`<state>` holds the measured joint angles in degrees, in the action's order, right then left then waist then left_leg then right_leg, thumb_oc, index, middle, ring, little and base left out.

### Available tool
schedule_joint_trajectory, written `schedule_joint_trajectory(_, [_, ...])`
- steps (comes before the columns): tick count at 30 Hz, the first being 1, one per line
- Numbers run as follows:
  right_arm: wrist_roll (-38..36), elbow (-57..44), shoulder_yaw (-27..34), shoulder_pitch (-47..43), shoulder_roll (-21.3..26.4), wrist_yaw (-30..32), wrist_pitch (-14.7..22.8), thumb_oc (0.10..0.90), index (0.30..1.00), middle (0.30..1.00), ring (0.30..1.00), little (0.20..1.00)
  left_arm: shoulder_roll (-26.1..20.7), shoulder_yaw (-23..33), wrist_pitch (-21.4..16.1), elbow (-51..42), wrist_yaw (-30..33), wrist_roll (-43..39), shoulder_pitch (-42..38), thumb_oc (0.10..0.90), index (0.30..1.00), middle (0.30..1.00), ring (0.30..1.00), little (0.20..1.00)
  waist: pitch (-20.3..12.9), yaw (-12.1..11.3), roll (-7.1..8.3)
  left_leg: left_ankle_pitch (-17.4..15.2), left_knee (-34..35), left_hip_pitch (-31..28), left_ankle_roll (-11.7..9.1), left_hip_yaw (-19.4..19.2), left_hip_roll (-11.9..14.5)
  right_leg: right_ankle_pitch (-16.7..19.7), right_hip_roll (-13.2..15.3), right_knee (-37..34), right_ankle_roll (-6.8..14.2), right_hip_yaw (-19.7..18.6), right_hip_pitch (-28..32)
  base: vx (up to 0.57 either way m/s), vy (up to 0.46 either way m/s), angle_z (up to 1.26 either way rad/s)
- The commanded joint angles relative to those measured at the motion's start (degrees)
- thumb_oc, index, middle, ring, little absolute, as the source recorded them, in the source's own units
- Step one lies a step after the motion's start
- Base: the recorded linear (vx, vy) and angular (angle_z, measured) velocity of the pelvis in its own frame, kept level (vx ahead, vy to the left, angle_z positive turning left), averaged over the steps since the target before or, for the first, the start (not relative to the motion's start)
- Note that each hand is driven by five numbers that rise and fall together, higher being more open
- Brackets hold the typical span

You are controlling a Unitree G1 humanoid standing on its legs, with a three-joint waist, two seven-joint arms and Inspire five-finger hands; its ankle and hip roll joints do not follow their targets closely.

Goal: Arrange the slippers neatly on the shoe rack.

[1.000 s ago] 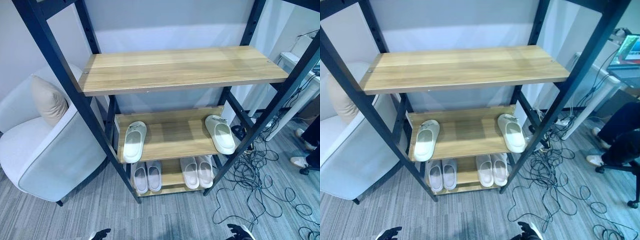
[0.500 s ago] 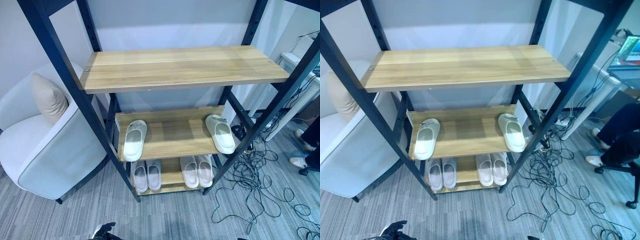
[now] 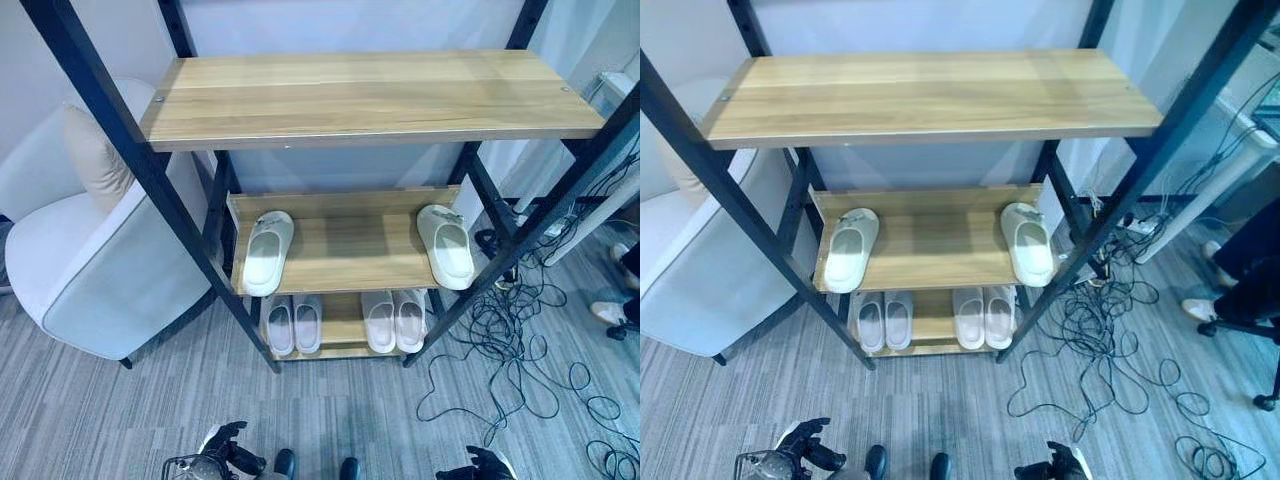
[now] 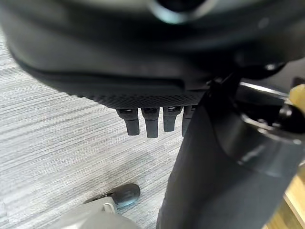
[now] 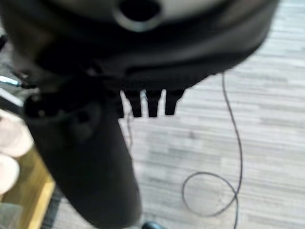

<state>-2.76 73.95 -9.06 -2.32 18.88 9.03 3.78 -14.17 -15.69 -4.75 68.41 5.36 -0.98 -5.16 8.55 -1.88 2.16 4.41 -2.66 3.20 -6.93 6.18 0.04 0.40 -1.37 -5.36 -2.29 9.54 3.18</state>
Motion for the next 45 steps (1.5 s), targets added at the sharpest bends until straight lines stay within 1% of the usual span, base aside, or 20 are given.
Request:
schedule_joint_trajectory(1, [-0.62, 0.76, -0.55, 2.10, 1.91, 1.55, 0.29, 0.800, 0.900, 0.900, 0.900, 0.900, 0.58, -0.50, -1.60, 0.21, 0.30, 0.70, -1.09, 0.800, 0.900, 0.900, 0.900, 0.900, -3.47, -0.65, 0.21, -5.23, 0.32, 0.40, 4.96, 0.32, -3.26, -2.93, 0.95, 8.03, 5.18, -4.21, -5.33, 0.13, -0.008, 0.41])
schedule_joint_trajectory(3, [-0.38, 0.73, -0.91, 1.90, 1.59, 1.34, 0.03, 0.800, 0.900, 0.900, 0.900, 0.900, 0.59, -0.34, -1.77, -0.25, 0.14, 1.15, -0.70, 0.800, 0.900, 0.900, 0.900, 0.900, -3.73, -1.31, -0.14, -3.06, 2.09, 2.42, 5.96, -2.96, -5.72, -3.53, -0.23, 7.57, 5.12, -4.79, -3.81, 0.16, 0.007, 0.17])
schedule_joint_trajectory(9, [1.42, 0.99, -1.71, 2.22, 0.64, 0.75, -0.24, 0.800, 0.900, 0.900, 0.900, 0.900, 0.79, 0.26, -1.56, -0.12, -0.28, 0.98, 0.01, 0.800, 0.900, 0.900, 0.900, 0.900, -4.92, -2.39, -0.36, -3.52, 3.98, -0.26, 7.63, -2.17, -6.07, -6.84, -0.54, 12.35, 5.76, -4.98, -2.46, 0.19, 0.054, -0.14])
schedule_joint_trajectory(10, [2.40, 0.97, -1.87, 2.11, 0.66, 0.40, -0.44, 0.800, 0.900, 0.900, 0.900, 0.900, 0.72, 0.43, -1.58, -0.18, -0.32, 0.69, 0.05, 0.800, 0.900, 0.900, 0.900, 0.900, -4.80, -3.11, -0.69, -4.16, 3.98, -1.11, 8.53, -1.88, -5.80, -6.53, 0.51, 20.14, 6.85, -4.34, -4.20, 0.12, 0.093, -0.30])
schedule_joint_trajectory(12, [3.10, 0.45, -2.55, 1.31, 0.66, 0.47, -0.63, 0.800, 0.900, 0.900, 0.900, 0.900, 0.27, 0.50, -1.62, -1.18, -0.09, -0.26, -0.45, 0.800, 0.900, 0.900, 0.900, 0.900, -2.96, -2.86, -1.71, -4.33, 3.77, -2.31, 9.65, -1.26, -4.97, -0.53, 2.82, 31.95, 9.55, -3.14, -11.29, 0.09, 0.076, -0.33])
schedule_joint_trajectory(15, [2.93, 0.21, -2.66, 1.37, 0.42, 0.31, -0.65, 0.800, 0.900, 0.900, 0.900, 0.900, -0.04, 0.21, -1.75, -1.54, -0.02, -0.22, -0.65, 0.800, 0.900, 0.900, 0.900, 0.900, -2.96, -2.56, -2.04, -4.64, 4.40, -3.72, 9.67, -0.09, -4.55, -1.30, 3.59, 31.80, 8.68, -3.29, -12.96, 0.17, -0.049, 0.02])
schedule_joint_trajectory(16, [3.03, 0.25, -2.73, 1.12, 0.41, 0.35, -0.78, 0.800, 0.900, 0.900, 0.900, 0.900, -0.09, 0.33, -1.90, -1.54, 0.08, -0.39, -0.89, 0.800, 0.900, 0.900, 0.900, 0.900, -3.06, -2.17, -2.30, -4.93, 5.43, -4.87, 9.14, 0.25, -3.78, -2.39, 4.23, 26.91, 8.14, -3.74, -13.63, 0.14, -0.077, 0.25])
schedule_joint_trajectory(17, [3.03, 0.25, -2.73, 1.12, 0.41, 0.35, -0.78, 0.800, 0.900, 0.900, 0.900, 0.900, -0.09, 0.33, -1.90, -1.54, 0.08, -0.39, -0.89, 0.800, 0.900, 0.900, 0.900, 0.900, -3.02, -2.16, -2.31, -4.93, 5.44, -4.92, 9.14, 0.26, -3.77, -2.39, 4.22, 26.89, 8.13, -3.72, -13.57, 0.26, -0.176, 0.27])
schedule_joint_trajectory(19, [3.14, 0.52, -2.85, 1.16, 0.41, 0.42, -1.19, 0.800, 0.900, 0.900, 0.900, 0.900, -0.12, -0.17, -2.38, -1.39, 0.57, -0.28, -1.57, 0.800, 0.900, 0.900, 0.900, 0.900, -2.86, -0.75, -1.88, -5.42, 6.77, -6.23, 7.99, 1.01, -3.47, 0.00, 4.96, 16.98, 9.15, -7.41, -15.33, 0.20, -0.171, 0.20])
schedule_joint_trajectory(23, [3.31, 0.84, -2.92, 0.93, 0.35, 0.35, -1.58, 0.800, 0.900, 0.900, 0.900, 0.900, -0.09, -0.29, -2.69, -1.42, 0.89, -0.28, -2.25, 0.800, 0.900, 0.900, 0.900, 0.900, -2.04, 0.15, -1.89, -6.70, 7.56, -8.24, 6.57, 2.36, -2.13, 3.69, 5.96, 11.70, 10.45, -10.79, -16.73, 0.16, -0.208, 0.43])
schedule_joint_trajectory(25, [3.83, 1.09, -3.17, 1.21, -0.02, 0.19, -1.53, 0.800, 0.900, 0.900, 0.900, 0.900, 0.09, 0.04, -2.86, -0.61, 0.80, 0.01, -1.82, 0.800, 0.900, 0.900, 0.900, 0.900, -2.84, -0.14, -0.67, -7.40, 7.66, -9.04, 5.23, 2.49, -1.27, 4.70, 7.69, 9.05, 10.68, -10.02, -14.13, 0.19, -0.344, 0.46])
schedule_joint_trajectory(26, [3.83, 1.10, -3.18, 1.23, -0.03, 0.19, -1.53, 0.800, 0.900, 0.900, 0.900, 0.900, 0.09, 0.04, -2.87, -0.61, 0.80, 0.01, -1.80, 0.800, 0.900, 0.900, 0.900, 0.900, -2.81, -0.12, -0.70, -7.44, 7.66, -9.11, 5.22, 2.51, -1.23, 4.67, 7.66, 9.03, 10.66, -9.98, -14.04, 0.19, -0.411, 0.51])
schedule_joint_trajectory(29, [3.76, 0.70, -3.60, 0.49, -0.02, 0.30, -0.93, 0.800, 0.900, 0.900, 0.900, 0.900, 0.45, 0.27, -2.64, -0.17, 0.92, -0.44, -1.91, 0.800, 0.900, 0.900, 0.900, 0.900, -3.43, -0.44, -0.49, -6.53, 7.54, -8.16, 2.98, 2.80, 2.40, 2.91, 6.10, 9.44, 9.82, -8.45, -12.35, 0.07, -0.256, 0.23])
schedule_joint_trajectory(31, [2.78, 0.02, -3.35, 0.19, 0.49, 0.66, -0.46, 0.800, 0.900, 0.900, 0.900, 0.900, 0.51, -0.19, -2.55, -0.66, 1.22, -0.72, -2.59, 0.800, 0.900, 0.900, 0.900, 0.900, -2.95, -0.41, -0.06, -6.11, 5.07, -5.84, 2.27, 2.74, 3.21, 1.84, 5.50, 9.65, 9.13, -7.69, -11.62, 0.01, -0.269, 0.19])
schedule_joint_trajectory(35, [2.10, -0.01, -3.18, 0.48, 1.36, 1.06, -0.33, 0.800, 0.900, 0.900, 0.900, 0.900, 0.78, -0.77, -2.43, -2.08, 1.04, -1.45, -3.33, 0.800, 0.900, 0.900, 0.900, 0.900, -2.60, 0.06, 0.76, -7.00, 0.74, -2.89, 2.78, -0.32, 3.42, 0.31, 5.19, 10.04, 7.88, -5.80, -10.92, -0.05, -0.197, 0.41])
schedule_joint_trajectory(36, [1.90, 0.76, -2.90, 1.04, 1.59, 0.78, -0.24, 0.800, 0.900, 0.900, 0.900, 0.900, 0.88, -0.87, -2.37, -2.36, 0.70, -0.92, -3.07, 0.800, 0.900, 0.900, 0.900, 0.900, -3.21, 0.06, 1.03, -9.19, -0.37, -3.13, 5.21, 1.37, -1.36, 0.17, 3.78, 9.95, 7.37, -5.68, -10.56, -0.03, -0.171, 0.67])
schedule_joint_trajectory(39, [2.06, 1.21, -2.94, 1.26, 1.59, 0.54, -0.39, 0.800, 0.900, 0.900, 0.900, 0.900, 0.86, -0.86, -2.32, -2.76, 0.51, -0.78, -2.61, 0.800, 0.900, 0.900, 0.900, 0.900, -3.54, 0.20, 0.63, -9.37, 0.40, -4.30, 6.41, 0.73, -2.93, 0.02, 2.89, 10.07, 7.20, -5.62, -10.44, 0.00, -0.031, 0.17])
schedule_joint_trajectory(40, [2.66, 1.51, -3.09, 1.61, 1.44, 0.46, -0.57, 0.800, 0.900, 0.900, 0.900, 0.900, 0.84, -1.06, -2.24, -2.97, 0.14, -0.49, -2.31, 0.800, 0.900, 0.900, 0.900, 0.900, -3.43, 0.12, 0.30, -9.53, 1.21, -4.72, 7.64, 0.52, -4.03, 0.01, 1.77, 11.38, 7.03, -6.30, -11.49, -0.03, 0.046, 0.05])
schedule_joint_trajectory(44, [3.19, 1.17, -3.37, 1.17, 1.04, 0.41, -0.56, 0.800, 0.900, 0.900, 0.900, 0.900, 0.55, -0.87, -2.33, -3.05, 0.12, -0.38, -2.15, 0.800, 0.900, 0.900, 0.900, 0.900, -2.29, 0.15, -0.10, -8.47, 2.14, -4.60, 8.29, 0.21, -4.36, -0.26, 2.25, 16.92, 8.26, -5.54, -14.26, -0.09, 0.027, -0.24])
schedule_joint_trajectory(45, [2.80, 1.14, -3.27, 0.76, 0.55, 0.39, -0.75, 0.800, 0.900, 0.900, 0.900, 0.900, 0.08, -1.06, -2.36, -3.23, 0.23, -0.53, -2.93, 0.800, 0.900, 0.900, 0.900, 0.900, -1.26, 0.79, -0.43, -7.42, 2.82, -4.26, 8.14, 1.10, -4.19, -0.35, 2.26, 19.89, 9.87, -7.74, -15.86, -0.07, -0.010, -0.12])
